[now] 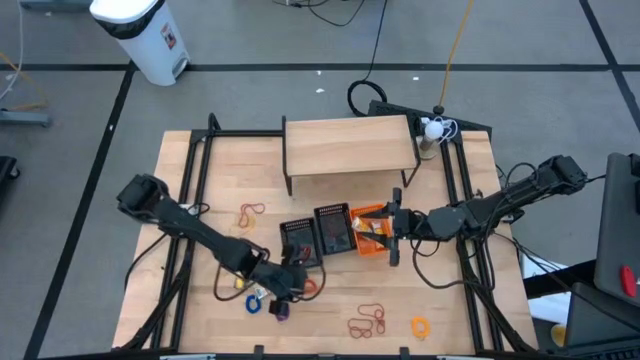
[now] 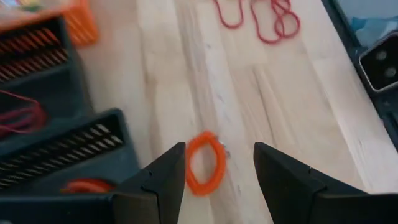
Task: Pick & Place Office Desk Supplies
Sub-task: Put the orange spiral keychain into the left black bin
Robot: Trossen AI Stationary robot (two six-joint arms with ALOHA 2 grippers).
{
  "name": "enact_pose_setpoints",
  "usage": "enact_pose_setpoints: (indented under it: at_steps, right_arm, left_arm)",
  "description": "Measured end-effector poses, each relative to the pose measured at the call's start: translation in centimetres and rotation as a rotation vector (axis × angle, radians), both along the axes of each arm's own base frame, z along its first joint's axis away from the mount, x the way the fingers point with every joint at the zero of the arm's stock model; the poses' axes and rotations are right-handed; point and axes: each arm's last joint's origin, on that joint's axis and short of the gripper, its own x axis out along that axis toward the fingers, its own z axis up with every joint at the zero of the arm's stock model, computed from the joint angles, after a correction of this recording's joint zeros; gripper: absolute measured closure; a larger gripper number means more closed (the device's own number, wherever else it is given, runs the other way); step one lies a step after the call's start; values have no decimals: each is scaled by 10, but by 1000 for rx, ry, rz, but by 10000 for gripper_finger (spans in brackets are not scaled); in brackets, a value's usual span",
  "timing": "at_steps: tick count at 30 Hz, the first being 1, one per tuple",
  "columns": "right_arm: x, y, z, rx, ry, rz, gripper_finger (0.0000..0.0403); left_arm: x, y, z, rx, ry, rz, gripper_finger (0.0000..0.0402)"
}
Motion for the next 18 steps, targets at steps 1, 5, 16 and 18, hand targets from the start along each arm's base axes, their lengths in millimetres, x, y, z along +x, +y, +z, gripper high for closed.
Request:
enact_pose_setpoints:
  at_steps: [1,5,16,18]
  right_arm:
    - [0,0,0,-3,0,0,222]
    - [0,0,0,-5,1,1,226]
    - [-1,0,-5,3,2,0,227]
    - [-1,0,-7,13,10,-2,227]
  left_arm:
    - [2,-1,-2,-8,-2,-2,211]
    - [5,0,-7,-43,22,-17,211]
    - [12,4,-22,-158,110,-23,211]
    - [14,3,-22,-169,90,-21,211]
